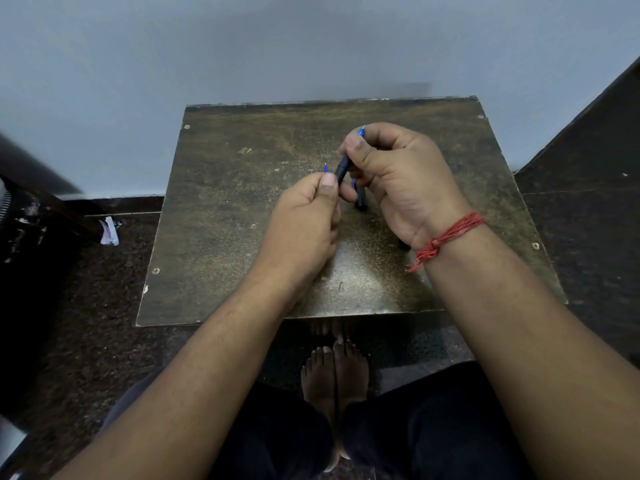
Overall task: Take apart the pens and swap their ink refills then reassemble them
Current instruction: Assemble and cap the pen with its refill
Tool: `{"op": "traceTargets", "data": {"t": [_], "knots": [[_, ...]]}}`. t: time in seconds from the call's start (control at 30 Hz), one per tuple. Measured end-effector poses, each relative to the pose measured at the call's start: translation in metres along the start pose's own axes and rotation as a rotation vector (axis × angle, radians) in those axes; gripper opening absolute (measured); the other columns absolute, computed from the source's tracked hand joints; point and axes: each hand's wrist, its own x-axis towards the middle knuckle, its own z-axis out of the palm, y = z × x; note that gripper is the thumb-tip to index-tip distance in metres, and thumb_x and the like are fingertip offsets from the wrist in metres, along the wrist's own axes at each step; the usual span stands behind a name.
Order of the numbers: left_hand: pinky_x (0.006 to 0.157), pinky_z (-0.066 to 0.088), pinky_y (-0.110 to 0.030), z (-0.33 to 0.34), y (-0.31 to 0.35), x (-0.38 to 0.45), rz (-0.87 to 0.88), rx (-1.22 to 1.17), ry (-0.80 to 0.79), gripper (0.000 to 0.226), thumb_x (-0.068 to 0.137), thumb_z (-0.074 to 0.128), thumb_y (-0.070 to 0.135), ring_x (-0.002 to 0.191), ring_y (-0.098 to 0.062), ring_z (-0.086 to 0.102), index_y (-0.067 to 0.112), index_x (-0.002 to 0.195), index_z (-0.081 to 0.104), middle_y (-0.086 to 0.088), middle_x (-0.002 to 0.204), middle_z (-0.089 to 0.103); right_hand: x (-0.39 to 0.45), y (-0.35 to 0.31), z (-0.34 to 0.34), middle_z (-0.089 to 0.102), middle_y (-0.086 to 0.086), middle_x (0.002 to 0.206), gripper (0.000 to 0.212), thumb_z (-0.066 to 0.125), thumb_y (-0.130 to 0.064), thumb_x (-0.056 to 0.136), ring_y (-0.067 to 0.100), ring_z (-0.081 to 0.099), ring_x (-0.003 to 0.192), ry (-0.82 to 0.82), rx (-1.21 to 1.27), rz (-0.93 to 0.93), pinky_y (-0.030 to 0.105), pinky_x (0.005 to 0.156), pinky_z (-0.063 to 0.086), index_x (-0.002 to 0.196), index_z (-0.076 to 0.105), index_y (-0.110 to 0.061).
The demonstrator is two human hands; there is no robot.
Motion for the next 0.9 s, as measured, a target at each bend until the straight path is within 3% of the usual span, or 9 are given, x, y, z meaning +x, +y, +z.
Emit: {"op": "traceTargets", "data": {"t": [0.2,0.37,0.5,0.67,0.8,0.9], "knots": [[0.039,0.018,-0.011,-0.002,0.004,-0.001,-0.053,-0.231,-0.109,0.033,0.112,0.032,0.023,0.037,-0.001,0.017,0.008,0.090,0.052,0.010,0.049,0.029,0.000,-0.003,0.001,0.055,0.005,0.068,0.014,0.059,-0.003,0.095,0.020,0.046,0.060,-0.057,0.094,-0.010,0.035,0.061,0.036,0.082,0.065,-0.004],[0.038,0.019,-0.014,-0.004,-0.001,0.001,-0.049,-0.149,-0.038,0.034,0.111,0.033,0.025,0.037,-0.001,0.019,0.011,0.089,0.054,0.013,0.048,0.032,-0.001,0.002,0.004,0.059,0.014,0.084,0.015,0.058,-0.008,0.098,0.019,0.053,0.066,-0.066,0.003,-0.005,0.033,0.067,0.046,0.108,0.066,-0.001],[0.039,0.022,-0.017,-0.004,-0.004,0.001,0.002,-0.023,0.023,0.035,0.111,0.034,0.026,0.036,-0.002,0.023,0.015,0.087,0.058,0.014,0.049,0.034,0.000,0.006,0.004,0.061,0.011,0.079,0.018,0.074,-0.025,0.085,0.022,0.057,0.068,0.029,-0.094,-0.031,0.034,0.064,0.049,0.090,0.063,-0.012],[0.038,0.023,-0.017,-0.001,-0.005,0.000,-0.002,0.029,0.030,0.035,0.110,0.035,0.026,0.037,-0.001,0.026,0.015,0.087,0.059,0.015,0.048,0.036,0.000,0.004,0.004,0.059,0.018,0.076,0.003,0.067,-0.003,0.091,0.022,0.053,0.054,-0.010,0.005,0.004,0.033,0.056,0.042,0.089,0.065,-0.005],[0.039,0.021,-0.017,-0.001,-0.004,0.000,-0.017,-0.032,0.020,0.036,0.111,0.035,0.026,0.037,-0.002,0.023,0.014,0.087,0.059,0.013,0.049,0.034,-0.002,-0.001,0.002,0.073,0.015,0.092,0.023,0.053,0.007,0.094,0.031,0.057,0.082,-0.049,0.087,0.065,0.035,0.064,0.037,0.113,0.065,0.000],[0.039,0.020,-0.016,-0.001,-0.004,0.000,-0.017,-0.060,0.022,0.036,0.111,0.034,0.025,0.037,-0.002,0.022,0.014,0.087,0.058,0.012,0.050,0.033,-0.004,-0.004,0.003,0.074,0.020,0.101,0.023,0.054,0.003,0.094,0.032,0.052,0.082,-0.034,0.176,0.117,0.031,0.060,0.037,0.115,0.062,0.001]]}}
